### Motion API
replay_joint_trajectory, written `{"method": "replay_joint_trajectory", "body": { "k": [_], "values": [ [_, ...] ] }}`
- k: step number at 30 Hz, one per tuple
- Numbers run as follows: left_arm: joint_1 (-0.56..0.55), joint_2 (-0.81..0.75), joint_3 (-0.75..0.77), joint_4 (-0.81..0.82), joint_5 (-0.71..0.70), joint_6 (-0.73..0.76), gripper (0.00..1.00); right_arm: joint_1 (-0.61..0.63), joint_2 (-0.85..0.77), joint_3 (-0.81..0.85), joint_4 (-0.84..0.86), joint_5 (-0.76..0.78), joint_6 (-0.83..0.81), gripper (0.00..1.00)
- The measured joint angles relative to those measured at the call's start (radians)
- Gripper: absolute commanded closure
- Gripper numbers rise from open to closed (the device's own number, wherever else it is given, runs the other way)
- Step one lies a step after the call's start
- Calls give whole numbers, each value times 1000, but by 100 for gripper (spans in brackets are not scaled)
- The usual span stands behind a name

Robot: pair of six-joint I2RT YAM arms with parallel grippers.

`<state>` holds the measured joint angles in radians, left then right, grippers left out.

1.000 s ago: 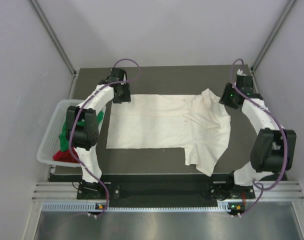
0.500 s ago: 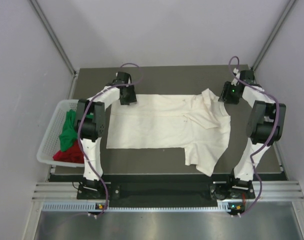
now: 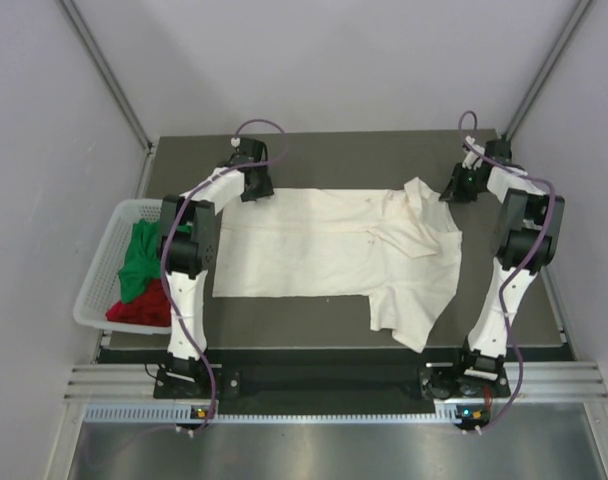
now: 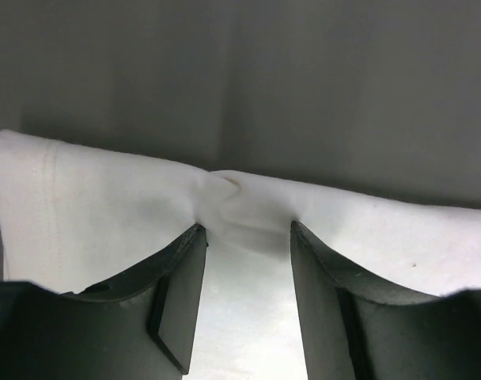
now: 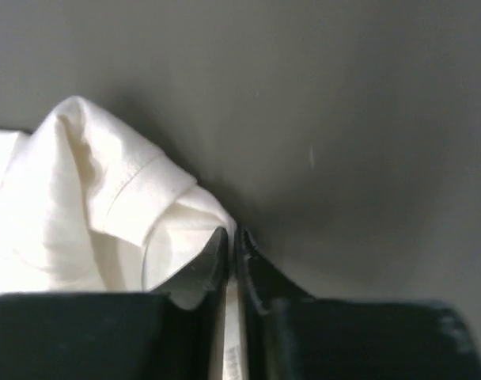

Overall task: Fold and stack the t-shirts
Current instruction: Fold the tshirt

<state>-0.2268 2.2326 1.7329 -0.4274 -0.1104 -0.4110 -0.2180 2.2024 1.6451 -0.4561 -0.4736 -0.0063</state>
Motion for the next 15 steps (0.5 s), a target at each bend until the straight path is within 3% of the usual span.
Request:
{"method": "replay_joint_trajectory", "body": {
  "k": [10, 11, 15],
  "values": [
    [1, 2, 4, 10, -27, -101, 47, 8, -15, -20, 164, 227, 95, 100],
    [2, 4, 10, 10, -17, -112, 47, 10, -15, -20, 187, 241, 109, 98],
    [3, 28, 49, 6, 13, -138, 47, 15, -15, -6, 211, 294, 144, 72]
  ]
}}
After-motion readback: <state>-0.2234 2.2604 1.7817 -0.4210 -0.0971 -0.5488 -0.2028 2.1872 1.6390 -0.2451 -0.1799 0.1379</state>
